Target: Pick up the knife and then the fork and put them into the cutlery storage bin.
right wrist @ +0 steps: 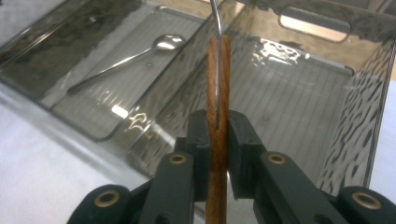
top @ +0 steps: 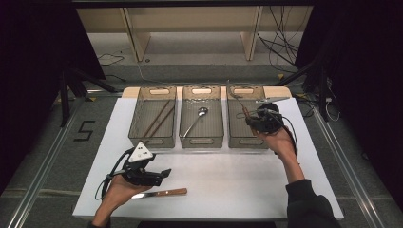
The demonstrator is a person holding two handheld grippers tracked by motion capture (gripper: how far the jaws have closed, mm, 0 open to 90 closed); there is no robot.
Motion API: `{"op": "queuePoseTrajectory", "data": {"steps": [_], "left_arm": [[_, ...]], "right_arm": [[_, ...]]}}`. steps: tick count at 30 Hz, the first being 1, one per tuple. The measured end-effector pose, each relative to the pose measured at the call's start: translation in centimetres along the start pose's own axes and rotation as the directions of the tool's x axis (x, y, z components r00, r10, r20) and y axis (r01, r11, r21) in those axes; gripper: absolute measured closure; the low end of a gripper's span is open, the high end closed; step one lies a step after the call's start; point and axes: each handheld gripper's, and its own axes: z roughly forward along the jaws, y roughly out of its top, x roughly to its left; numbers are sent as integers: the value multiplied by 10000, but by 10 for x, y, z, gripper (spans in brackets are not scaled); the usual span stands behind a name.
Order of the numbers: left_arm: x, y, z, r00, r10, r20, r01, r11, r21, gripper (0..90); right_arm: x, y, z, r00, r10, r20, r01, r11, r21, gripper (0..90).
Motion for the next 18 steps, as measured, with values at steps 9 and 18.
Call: {"op": "queuePoseTrajectory", "data": {"steps": [9, 18], "left_arm": [[0, -6, 0, 9999, 82, 110, -79, 9997, -236, 194], [3, -13, 2, 9996, -81, 261, 86, 9997, -211, 191]], "right_arm": [[-16, 7, 23, 9901, 1238, 658, -1278, 9900, 603, 812], [-21, 6, 36, 9797, 1739, 993, -1831, 9787, 926, 811]]}}
